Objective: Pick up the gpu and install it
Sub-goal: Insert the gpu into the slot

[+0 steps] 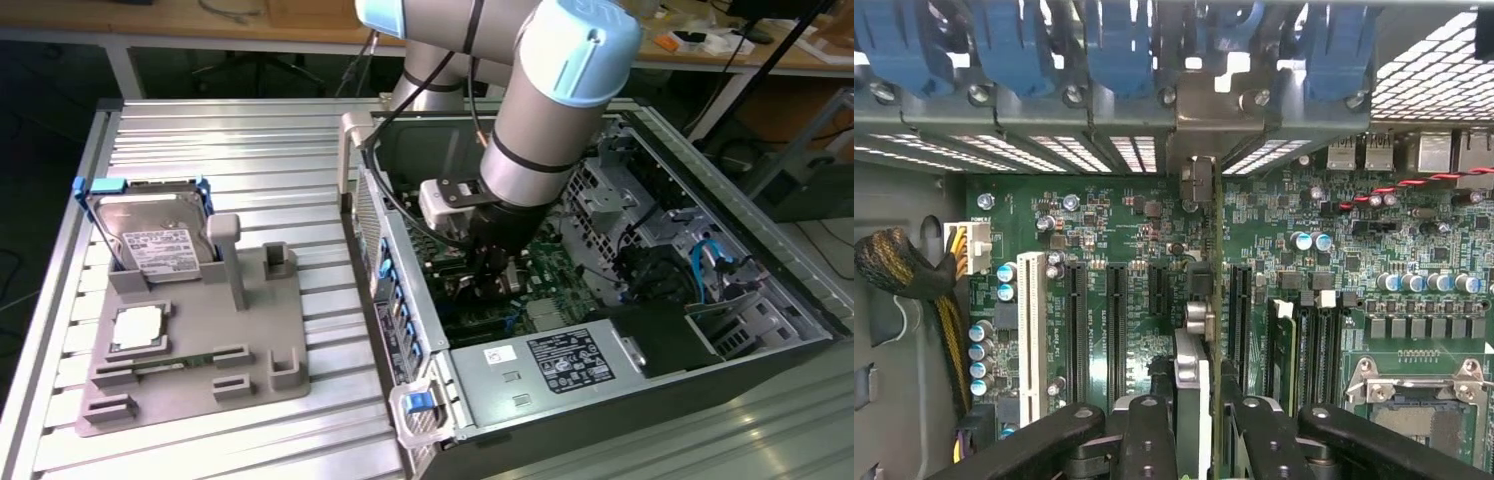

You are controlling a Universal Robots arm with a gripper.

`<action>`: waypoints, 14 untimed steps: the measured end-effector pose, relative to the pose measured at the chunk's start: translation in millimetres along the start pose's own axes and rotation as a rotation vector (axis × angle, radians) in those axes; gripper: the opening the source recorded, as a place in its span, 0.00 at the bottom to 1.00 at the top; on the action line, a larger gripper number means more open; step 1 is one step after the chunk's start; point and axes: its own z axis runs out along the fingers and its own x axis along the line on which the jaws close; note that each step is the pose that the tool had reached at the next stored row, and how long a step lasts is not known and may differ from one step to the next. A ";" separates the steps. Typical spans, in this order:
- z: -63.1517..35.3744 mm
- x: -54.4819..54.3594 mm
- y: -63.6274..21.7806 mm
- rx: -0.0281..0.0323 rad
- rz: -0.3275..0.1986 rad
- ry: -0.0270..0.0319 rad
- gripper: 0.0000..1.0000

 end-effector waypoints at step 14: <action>-49.4 -1.3 0.1 0.0005 0.000 0.0024 0.58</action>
